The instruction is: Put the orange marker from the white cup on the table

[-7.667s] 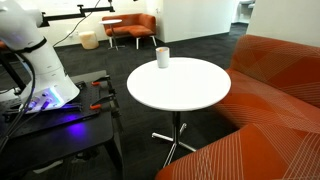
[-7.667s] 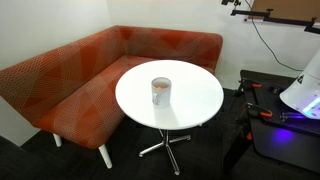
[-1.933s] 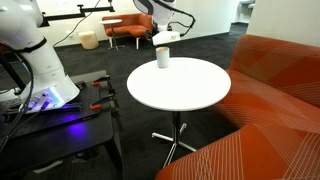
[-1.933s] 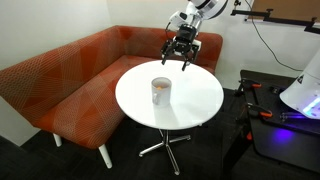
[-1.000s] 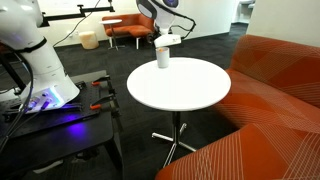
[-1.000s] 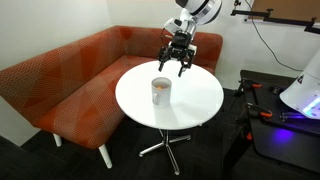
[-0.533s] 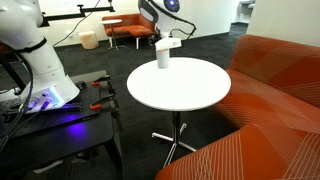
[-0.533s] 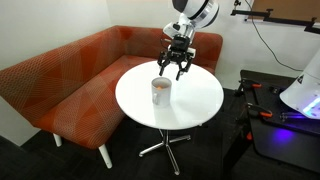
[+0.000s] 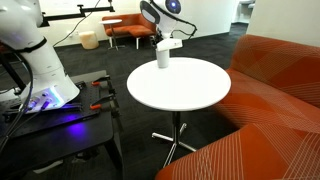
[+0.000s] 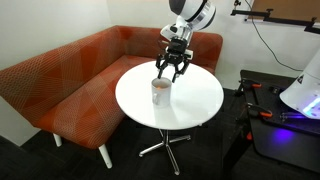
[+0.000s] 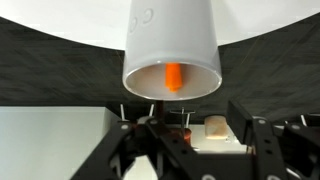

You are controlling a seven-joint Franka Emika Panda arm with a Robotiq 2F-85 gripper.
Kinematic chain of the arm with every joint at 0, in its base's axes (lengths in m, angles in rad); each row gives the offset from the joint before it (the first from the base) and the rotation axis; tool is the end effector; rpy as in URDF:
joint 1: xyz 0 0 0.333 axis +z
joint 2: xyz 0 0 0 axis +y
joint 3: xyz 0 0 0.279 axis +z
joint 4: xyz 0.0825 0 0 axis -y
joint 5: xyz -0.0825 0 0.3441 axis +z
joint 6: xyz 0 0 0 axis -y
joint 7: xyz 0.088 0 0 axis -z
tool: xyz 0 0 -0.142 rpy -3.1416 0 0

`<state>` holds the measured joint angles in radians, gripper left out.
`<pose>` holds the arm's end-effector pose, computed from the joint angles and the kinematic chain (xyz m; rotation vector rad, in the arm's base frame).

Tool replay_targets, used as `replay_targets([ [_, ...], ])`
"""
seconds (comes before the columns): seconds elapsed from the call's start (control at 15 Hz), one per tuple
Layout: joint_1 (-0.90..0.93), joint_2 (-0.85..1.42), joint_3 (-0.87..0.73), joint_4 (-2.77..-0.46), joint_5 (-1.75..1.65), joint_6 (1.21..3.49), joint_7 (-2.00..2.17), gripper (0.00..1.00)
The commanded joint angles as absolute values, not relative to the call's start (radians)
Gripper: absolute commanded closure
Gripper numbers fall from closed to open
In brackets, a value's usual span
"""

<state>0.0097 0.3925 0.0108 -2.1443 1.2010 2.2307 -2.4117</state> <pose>0.5170 0.0651 0.1825 -1.8083 -1.6820 -0.8574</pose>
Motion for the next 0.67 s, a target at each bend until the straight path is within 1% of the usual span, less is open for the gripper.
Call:
replay_targets([
  [0.0, 0.011, 0.416, 0.022, -2.108, 1.196, 2.264, -2.426, 0.37],
  [0.27, 0.012, 0.44, 0.02, -2.085, 1.187, 2.272, -2.419, 0.42],
  [0.4, 0.012, 0.455, 0.019, -2.075, 1.183, 2.278, -2.415, 0.4],
  [0.53, 0.011, 0.466, 0.02, -2.068, 1.18, 2.285, -2.414, 0.44],
  [0.6, 0.01, 0.472, 0.021, -2.064, 1.178, 2.286, -2.414, 0.43],
])
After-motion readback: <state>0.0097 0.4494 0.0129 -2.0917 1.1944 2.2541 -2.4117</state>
